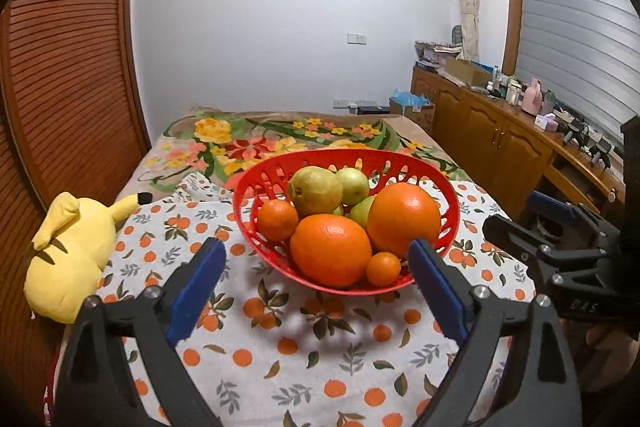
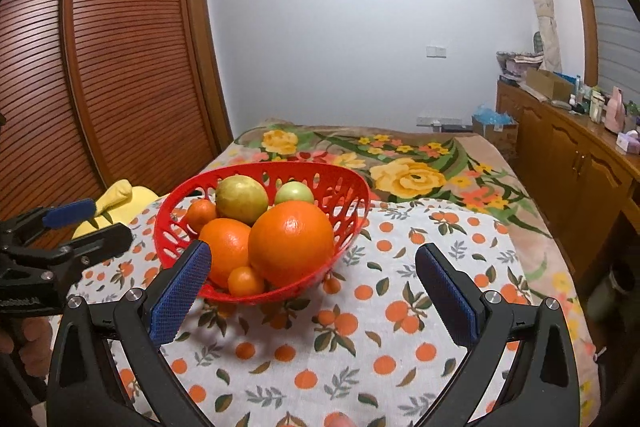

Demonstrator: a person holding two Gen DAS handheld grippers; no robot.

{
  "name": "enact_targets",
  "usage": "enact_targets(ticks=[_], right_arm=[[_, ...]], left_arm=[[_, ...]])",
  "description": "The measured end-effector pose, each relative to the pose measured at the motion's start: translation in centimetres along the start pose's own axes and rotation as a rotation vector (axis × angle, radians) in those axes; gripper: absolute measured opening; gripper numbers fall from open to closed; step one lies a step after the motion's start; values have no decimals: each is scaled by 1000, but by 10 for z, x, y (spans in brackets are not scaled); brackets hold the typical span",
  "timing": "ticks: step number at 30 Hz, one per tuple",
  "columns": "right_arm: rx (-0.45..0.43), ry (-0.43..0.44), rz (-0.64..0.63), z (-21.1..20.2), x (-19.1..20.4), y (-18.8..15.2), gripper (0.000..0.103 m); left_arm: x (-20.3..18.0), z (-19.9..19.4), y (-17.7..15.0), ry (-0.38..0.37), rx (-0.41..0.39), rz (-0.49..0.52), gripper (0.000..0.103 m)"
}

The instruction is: Organize fruits

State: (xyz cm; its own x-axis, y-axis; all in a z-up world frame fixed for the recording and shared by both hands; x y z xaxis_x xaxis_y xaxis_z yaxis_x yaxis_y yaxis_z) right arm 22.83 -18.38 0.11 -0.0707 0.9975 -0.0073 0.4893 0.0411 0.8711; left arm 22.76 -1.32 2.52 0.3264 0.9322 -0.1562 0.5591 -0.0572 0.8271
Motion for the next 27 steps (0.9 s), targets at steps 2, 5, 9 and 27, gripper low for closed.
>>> enact_targets(ticks=[2, 5, 9, 27], right_arm=[[-4, -2, 3, -7, -1, -4, 103], [-13, -1, 8, -20, -3, -8, 103], [-25, -1, 11, -34, -3, -12, 103], [-59, -2, 19, -85, 1, -31, 103]], left_arm=[[-3, -9, -4, -2, -6, 0, 96], [-8, -21, -8, 9, -19, 13, 102], [-13, -35, -13, 16, -10, 13, 103], [-29, -79, -38, 17, -34, 12, 103]])
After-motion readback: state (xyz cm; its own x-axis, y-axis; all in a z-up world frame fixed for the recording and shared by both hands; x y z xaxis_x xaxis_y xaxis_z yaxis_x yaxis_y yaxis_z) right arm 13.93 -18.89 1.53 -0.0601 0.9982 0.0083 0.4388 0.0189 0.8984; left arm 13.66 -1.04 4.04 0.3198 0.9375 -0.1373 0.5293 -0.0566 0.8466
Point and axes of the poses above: each gripper's, at about its wrist camera, not at the fingertips, and z roughly the way its jaws point, x to its left, y to its top, the point moved 1 cm from there along z, roughly the way its jaws point, and after that the axes turned 11 degrees about -y, right-handed, at the moved point
